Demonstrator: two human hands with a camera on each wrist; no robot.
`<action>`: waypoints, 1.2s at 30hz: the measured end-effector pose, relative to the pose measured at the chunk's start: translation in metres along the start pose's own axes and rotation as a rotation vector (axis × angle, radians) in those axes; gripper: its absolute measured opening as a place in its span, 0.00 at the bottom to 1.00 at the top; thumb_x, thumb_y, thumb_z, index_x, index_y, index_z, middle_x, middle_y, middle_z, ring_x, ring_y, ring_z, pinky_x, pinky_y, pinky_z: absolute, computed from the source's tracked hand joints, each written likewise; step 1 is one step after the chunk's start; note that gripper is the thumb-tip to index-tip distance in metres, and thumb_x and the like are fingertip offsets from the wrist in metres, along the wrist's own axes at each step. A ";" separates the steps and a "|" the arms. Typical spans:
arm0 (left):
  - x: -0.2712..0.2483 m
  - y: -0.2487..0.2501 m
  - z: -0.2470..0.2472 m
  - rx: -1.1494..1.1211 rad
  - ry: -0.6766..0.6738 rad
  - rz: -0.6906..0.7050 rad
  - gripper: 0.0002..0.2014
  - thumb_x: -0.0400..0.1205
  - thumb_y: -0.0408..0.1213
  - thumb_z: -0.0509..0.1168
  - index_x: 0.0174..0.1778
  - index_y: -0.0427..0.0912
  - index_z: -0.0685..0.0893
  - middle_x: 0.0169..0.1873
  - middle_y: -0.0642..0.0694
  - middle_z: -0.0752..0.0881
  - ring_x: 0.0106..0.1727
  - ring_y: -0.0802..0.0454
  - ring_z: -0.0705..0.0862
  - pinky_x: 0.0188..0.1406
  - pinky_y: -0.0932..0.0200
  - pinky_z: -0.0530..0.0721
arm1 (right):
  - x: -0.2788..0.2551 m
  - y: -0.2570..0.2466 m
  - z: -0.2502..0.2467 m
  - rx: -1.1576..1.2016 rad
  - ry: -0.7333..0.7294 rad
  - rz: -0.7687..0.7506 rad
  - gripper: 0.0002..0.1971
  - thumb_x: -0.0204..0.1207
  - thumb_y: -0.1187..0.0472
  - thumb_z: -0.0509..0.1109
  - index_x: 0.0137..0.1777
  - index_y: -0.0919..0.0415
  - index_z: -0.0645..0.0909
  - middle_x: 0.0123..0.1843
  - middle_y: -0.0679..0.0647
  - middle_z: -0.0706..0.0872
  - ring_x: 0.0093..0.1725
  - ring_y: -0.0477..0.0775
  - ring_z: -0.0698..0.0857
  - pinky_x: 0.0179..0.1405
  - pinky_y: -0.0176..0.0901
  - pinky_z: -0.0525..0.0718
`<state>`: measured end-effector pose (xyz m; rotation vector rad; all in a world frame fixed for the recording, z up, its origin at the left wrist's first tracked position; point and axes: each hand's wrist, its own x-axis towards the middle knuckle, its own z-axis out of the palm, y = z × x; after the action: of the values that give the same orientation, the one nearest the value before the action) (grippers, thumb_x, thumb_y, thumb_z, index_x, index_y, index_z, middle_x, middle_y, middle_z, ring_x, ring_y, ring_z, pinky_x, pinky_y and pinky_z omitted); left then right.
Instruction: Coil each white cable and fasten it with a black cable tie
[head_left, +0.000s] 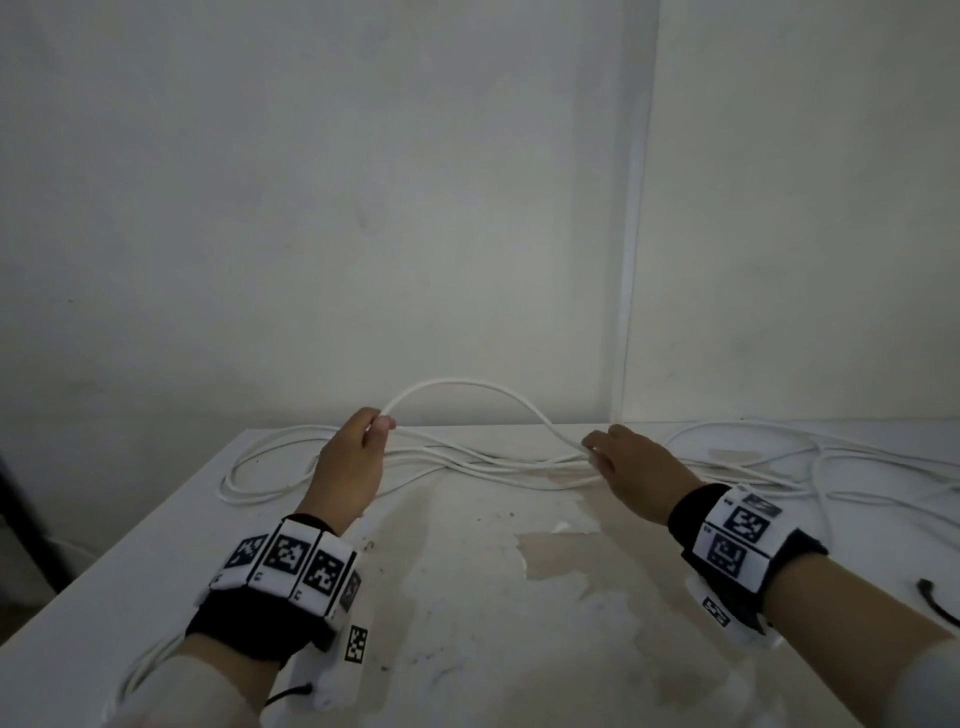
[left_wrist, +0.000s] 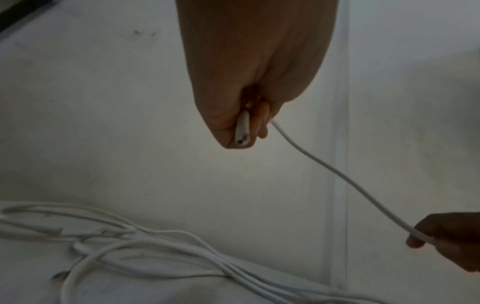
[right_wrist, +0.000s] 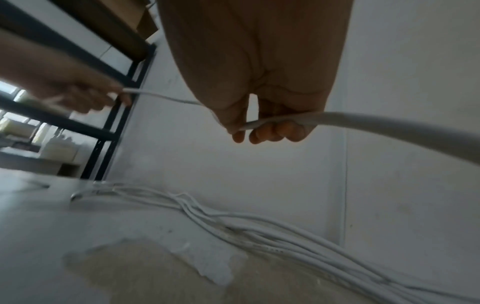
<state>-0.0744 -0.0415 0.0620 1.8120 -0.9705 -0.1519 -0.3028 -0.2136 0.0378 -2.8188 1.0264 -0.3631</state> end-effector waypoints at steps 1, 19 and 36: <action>-0.002 0.004 0.001 -0.019 0.010 0.016 0.12 0.87 0.38 0.51 0.51 0.42 0.79 0.29 0.47 0.73 0.35 0.47 0.71 0.37 0.56 0.71 | -0.003 -0.001 0.001 -0.062 -0.012 -0.024 0.15 0.85 0.61 0.51 0.65 0.63 0.73 0.50 0.57 0.72 0.51 0.58 0.77 0.44 0.43 0.67; -0.032 0.047 0.048 -0.012 -0.211 0.182 0.14 0.86 0.37 0.54 0.42 0.56 0.82 0.26 0.50 0.72 0.28 0.54 0.69 0.29 0.61 0.64 | -0.027 -0.037 0.005 -0.158 0.424 -0.704 0.07 0.61 0.71 0.70 0.35 0.58 0.81 0.32 0.52 0.82 0.28 0.54 0.79 0.30 0.39 0.72; -0.063 0.072 0.059 -0.150 -0.493 0.119 0.16 0.86 0.41 0.54 0.39 0.40 0.83 0.27 0.52 0.75 0.20 0.66 0.70 0.23 0.76 0.66 | -0.024 -0.031 -0.024 0.362 0.502 -0.425 0.20 0.77 0.51 0.55 0.45 0.63 0.85 0.38 0.54 0.88 0.35 0.51 0.81 0.45 0.48 0.75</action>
<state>-0.1853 -0.0524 0.0743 1.6024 -1.3674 -0.6021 -0.3075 -0.1756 0.0623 -2.6323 0.3403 -1.2094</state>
